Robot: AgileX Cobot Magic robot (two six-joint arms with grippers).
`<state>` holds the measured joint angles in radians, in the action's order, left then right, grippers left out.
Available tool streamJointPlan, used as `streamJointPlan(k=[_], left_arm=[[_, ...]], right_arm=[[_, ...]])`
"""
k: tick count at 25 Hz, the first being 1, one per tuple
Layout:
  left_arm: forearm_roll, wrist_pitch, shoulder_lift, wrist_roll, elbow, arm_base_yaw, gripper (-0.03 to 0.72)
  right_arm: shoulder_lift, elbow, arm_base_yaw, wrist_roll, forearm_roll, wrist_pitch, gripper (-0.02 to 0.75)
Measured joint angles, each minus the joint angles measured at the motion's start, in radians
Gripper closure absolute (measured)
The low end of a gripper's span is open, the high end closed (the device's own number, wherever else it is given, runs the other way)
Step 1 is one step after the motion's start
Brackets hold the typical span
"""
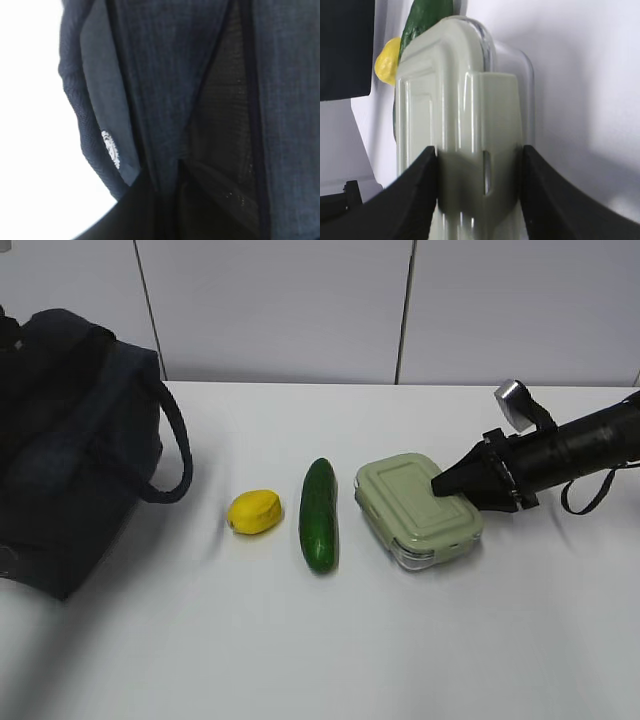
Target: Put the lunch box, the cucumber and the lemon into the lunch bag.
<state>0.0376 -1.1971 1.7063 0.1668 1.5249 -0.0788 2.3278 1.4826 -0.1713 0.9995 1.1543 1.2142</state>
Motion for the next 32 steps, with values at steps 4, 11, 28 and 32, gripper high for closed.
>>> streamJointPlan(k=[4, 11, 28, 32], left_arm=[[-0.017, -0.007, 0.000, 0.000, 0.000, -0.012, 0.681], [-0.050, -0.010, 0.000, -0.009, 0.000, -0.022, 0.682], [-0.062, -0.012, 0.000, -0.025, 0.000, -0.029, 0.683], [-0.060, -0.012, 0.000, -0.029, 0.000, -0.033, 0.683]], right_arm=[[-0.018, 0.000, 0.000, -0.016, 0.000, -0.031, 0.368], [-0.053, 0.000, 0.000, -0.036, 0.000, -0.066, 0.369], [-0.199, -0.002, 0.121, -0.073, 0.068, -0.066, 0.369], [-0.232, -0.002, 0.156, -0.079, 0.079, -0.065, 0.369]])
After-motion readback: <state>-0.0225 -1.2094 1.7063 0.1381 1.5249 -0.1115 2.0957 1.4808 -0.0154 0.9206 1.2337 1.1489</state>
